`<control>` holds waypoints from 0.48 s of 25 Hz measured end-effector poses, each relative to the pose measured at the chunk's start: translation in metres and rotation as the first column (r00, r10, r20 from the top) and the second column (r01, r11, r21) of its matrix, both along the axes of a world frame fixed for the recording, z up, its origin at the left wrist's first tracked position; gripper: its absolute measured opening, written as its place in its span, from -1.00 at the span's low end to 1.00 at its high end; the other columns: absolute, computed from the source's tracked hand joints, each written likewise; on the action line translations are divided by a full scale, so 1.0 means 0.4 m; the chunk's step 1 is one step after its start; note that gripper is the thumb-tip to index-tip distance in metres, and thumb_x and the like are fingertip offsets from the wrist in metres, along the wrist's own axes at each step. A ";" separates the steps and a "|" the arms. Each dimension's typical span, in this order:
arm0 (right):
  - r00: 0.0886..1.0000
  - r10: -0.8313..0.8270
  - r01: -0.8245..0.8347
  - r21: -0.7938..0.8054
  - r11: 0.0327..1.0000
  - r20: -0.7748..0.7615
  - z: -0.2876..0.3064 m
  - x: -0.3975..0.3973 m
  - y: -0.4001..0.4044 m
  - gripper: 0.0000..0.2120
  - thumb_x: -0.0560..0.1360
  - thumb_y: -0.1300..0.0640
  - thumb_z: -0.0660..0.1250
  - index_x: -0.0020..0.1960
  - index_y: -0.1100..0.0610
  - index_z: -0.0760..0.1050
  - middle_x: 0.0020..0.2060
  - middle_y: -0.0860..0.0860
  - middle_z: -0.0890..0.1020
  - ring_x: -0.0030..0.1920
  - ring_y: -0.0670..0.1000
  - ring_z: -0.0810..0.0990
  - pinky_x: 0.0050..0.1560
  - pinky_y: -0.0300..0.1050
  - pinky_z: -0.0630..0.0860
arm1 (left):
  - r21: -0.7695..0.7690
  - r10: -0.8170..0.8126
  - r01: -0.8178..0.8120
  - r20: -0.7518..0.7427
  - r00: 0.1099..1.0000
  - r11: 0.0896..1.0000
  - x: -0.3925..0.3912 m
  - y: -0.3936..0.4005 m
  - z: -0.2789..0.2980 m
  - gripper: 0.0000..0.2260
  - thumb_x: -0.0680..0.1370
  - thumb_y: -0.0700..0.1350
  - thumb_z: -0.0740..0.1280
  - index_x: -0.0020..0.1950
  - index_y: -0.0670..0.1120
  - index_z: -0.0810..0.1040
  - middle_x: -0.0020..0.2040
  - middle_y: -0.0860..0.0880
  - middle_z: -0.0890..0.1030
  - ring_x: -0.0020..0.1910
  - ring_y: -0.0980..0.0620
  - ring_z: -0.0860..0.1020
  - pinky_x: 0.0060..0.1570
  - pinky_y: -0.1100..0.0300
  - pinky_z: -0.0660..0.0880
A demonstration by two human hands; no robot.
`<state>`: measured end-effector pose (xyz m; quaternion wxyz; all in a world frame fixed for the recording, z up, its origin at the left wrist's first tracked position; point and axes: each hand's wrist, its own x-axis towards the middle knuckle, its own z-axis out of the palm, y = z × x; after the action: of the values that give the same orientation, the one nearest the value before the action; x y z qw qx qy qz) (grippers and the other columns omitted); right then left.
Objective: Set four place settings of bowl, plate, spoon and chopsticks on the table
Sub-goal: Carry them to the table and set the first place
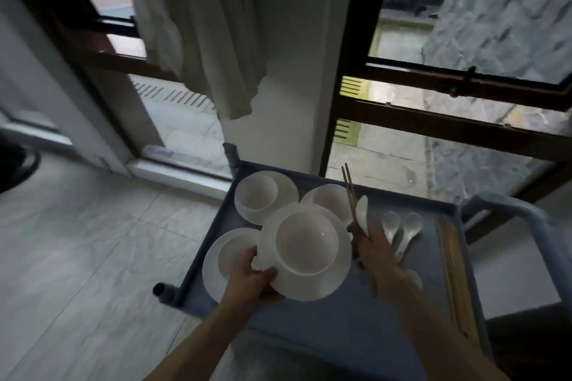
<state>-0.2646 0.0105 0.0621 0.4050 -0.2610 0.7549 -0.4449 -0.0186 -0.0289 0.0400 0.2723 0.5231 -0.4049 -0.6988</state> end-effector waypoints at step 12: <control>0.872 0.487 -0.476 -0.143 0.868 0.047 0.026 0.245 -0.061 -0.93 0.47 0.15 0.45 -0.06 0.14 0.63 -0.23 0.03 0.66 -0.19 0.01 0.59 -0.10 -0.06 0.51 | 0.031 0.493 -0.497 0.080 0.866 0.867 0.228 0.228 0.078 -0.62 0.52 -0.34 0.35 0.26 -0.01 0.47 0.06 -0.30 0.63 -0.10 -0.26 0.67 -0.21 -0.06 0.65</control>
<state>-0.1667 -0.0141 0.0723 0.5164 -0.4477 0.6189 -0.3872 0.0727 0.0622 0.0714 0.4148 0.6401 -0.2488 -0.5969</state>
